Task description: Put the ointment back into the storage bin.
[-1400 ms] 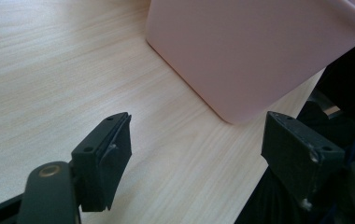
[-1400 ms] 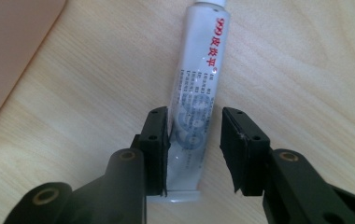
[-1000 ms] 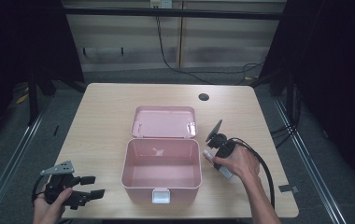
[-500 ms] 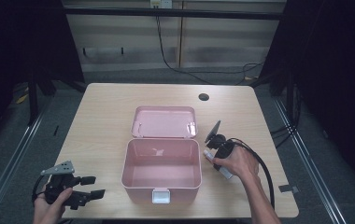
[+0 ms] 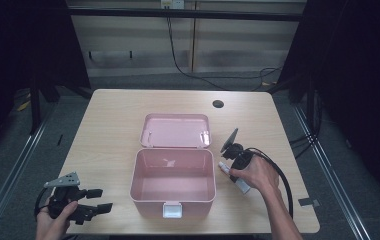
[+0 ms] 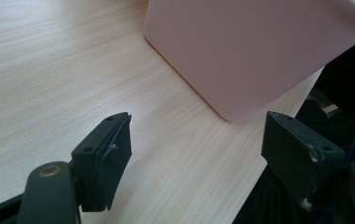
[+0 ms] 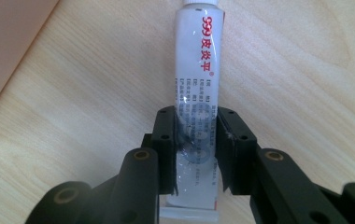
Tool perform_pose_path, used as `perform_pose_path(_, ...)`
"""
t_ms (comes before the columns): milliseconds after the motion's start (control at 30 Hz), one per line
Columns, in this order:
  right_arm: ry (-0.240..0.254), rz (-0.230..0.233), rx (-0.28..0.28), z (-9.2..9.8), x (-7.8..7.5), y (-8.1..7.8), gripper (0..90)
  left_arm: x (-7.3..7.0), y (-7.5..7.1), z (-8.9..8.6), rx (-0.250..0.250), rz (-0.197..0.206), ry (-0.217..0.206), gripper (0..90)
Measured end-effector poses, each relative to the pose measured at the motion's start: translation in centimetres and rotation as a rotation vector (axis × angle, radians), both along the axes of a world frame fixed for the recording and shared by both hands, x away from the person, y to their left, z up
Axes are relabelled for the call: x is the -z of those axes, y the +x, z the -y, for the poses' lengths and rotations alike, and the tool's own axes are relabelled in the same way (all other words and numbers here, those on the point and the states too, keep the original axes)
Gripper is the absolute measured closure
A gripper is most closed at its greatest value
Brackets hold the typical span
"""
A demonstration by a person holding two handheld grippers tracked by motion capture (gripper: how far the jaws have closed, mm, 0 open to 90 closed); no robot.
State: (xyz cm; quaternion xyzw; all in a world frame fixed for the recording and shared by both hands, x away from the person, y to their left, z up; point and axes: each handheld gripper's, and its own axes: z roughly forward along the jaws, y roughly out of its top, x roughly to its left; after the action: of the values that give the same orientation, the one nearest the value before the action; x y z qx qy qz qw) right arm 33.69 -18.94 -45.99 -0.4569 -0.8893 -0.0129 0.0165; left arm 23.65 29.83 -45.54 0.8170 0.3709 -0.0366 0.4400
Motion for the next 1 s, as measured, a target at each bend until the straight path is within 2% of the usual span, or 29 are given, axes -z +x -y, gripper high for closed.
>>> perform_pose_path(533, 0.024, 0.004, 0.002, 0.6, -0.8, -0.6, 70.8, 0.0, 0.0, 0.0, 0.003, 0.002, 0.003, 24.1)
perform_pose_path(733, 0.011, -0.005, -0.002, 0.7, -0.8, -0.8, 70.7, 0.0, 0.0, 0.0, 0.004, 0.002, 0.002, 24.1)
perform_pose_path(767, -0.008, -0.009, -0.008, 0.6, -0.5, -0.8, 70.7, 0.0, 0.0, 0.0, 0.005, 0.002, 0.001, 24.1)
perform_pose_path(1000, -0.038, -0.029, -0.021, 0.2, 0.1, -0.6, 70.1, 0.0, 0.0, 0.0, 0.003, 0.003, 0.000, 24.1)
